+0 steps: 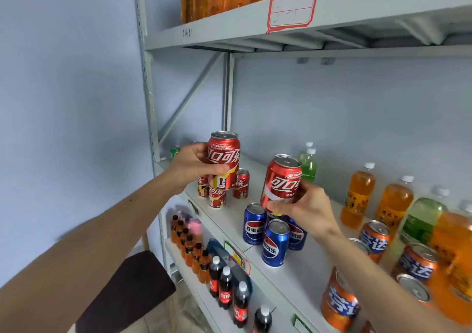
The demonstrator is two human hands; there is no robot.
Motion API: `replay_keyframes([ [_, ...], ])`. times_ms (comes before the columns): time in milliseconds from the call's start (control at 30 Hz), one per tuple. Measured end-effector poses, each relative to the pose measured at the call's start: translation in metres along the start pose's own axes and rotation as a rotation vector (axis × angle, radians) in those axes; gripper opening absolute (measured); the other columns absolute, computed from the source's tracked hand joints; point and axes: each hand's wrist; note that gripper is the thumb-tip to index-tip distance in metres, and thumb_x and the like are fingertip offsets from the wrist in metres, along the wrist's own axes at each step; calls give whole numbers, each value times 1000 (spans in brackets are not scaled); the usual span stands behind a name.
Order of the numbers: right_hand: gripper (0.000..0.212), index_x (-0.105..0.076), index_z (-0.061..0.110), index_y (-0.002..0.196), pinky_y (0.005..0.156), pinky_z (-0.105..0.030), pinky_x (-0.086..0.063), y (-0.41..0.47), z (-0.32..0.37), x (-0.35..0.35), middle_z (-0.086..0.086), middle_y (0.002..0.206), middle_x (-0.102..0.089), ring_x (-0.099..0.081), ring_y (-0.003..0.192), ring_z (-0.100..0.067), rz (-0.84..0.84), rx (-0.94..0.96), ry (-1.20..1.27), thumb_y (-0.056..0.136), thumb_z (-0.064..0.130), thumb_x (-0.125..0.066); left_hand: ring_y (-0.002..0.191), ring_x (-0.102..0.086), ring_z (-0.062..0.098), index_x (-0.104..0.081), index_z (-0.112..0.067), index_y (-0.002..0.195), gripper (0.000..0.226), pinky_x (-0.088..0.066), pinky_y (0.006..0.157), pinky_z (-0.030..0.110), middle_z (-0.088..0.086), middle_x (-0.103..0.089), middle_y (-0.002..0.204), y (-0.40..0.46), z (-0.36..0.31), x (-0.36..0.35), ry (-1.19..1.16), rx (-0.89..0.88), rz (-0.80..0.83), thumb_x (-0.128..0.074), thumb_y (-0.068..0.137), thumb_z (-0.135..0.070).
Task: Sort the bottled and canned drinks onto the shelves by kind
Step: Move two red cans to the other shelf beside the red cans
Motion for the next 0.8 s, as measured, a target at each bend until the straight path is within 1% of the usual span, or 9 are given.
replay_keyframes([
  [67, 54, -61, 29, 99, 75, -20, -51, 34, -2, -15, 19, 86, -67, -66, 84, 0, -17, -12, -15, 56, 21, -94, 90, -73, 14, -68, -19, 109, 51, -58, 70, 28, -4, -77, 96, 41, 10, 9, -26, 1, 28, -87, 63, -9],
  [100, 55, -61, 30, 99, 79, -24, -53, 47, -4, -22, 17, 87, -69, -67, 84, -2, -29, -22, -24, 55, 23, -94, 89, -74, 13, -68, -19, 109, 51, -59, 68, 27, -5, -77, 94, 57, 16, 12, -37, 1, 39, -87, 63, -8],
  [167, 59, -64, 30, 102, 83, -30, -55, 82, -12, -42, 13, 92, -72, -69, 87, -7, -74, -52, -45, 52, 26, -94, 89, -74, 17, -68, -16, 109, 52, -60, 71, 31, -4, -77, 94, 101, 33, 23, -53, -3, 87, -87, 62, -6],
  [300, 61, -62, 24, 109, 69, -15, -46, 135, -22, -74, 16, 89, -68, -63, 83, 3, -136, -121, -85, 56, 22, -93, 101, -70, 20, -65, -13, 119, 66, -56, 87, 40, 1, -74, 109, 180, 62, 38, -80, -11, 176, -89, 58, -13],
  [367, 61, -63, 23, 107, 72, -18, -50, 162, -29, -91, 16, 89, -68, -65, 83, 0, -201, -156, -99, 54, 22, -94, 104, -69, 19, -64, -14, 120, 68, -55, 90, 40, 1, -73, 111, 223, 74, 45, -81, -21, 247, -89, 57, -16],
  [433, 59, -65, 23, 105, 75, -22, -53, 185, -33, -103, 15, 89, -70, -66, 83, -2, -258, -204, -133, 53, 25, -94, 104, -68, 18, -65, -17, 117, 61, -55, 89, 39, 0, -73, 111, 259, 82, 47, -95, -21, 310, -88, 60, -13],
  [533, 53, -63, 27, 99, 64, -13, -44, 220, -38, -118, 18, 83, -65, -61, 78, 4, -331, -265, -179, 55, 24, -93, 102, -69, 15, -65, -21, 112, 53, -57, 82, 33, -2, -73, 108, 311, 93, 47, -117, -34, 414, -86, 65, -9],
  [700, 52, -64, 25, 100, 57, -10, -41, 266, -52, -127, 9, 87, -67, -60, 75, 3, -396, -361, -227, 56, 22, -92, 96, -69, 11, -63, -24, 108, 50, -58, 72, 26, -4, -72, 105, 367, 119, 25, -124, -64, 521, -85, 67, -5],
  [800, 48, -63, 26, 93, 65, -18, -46, 283, -64, -132, 7, 86, -67, -62, 78, -7, -438, -391, -230, 56, 24, -92, 101, -66, 13, -61, -22, 114, 56, -58, 82, 33, -2, -70, 110, 383, 140, 17, -115, -47, 535, -87, 67, -8],
])
Point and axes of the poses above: each hand's wrist, its own y-axis towards the middle knuckle, its own x-axis out of the back of the hand, z = x × y
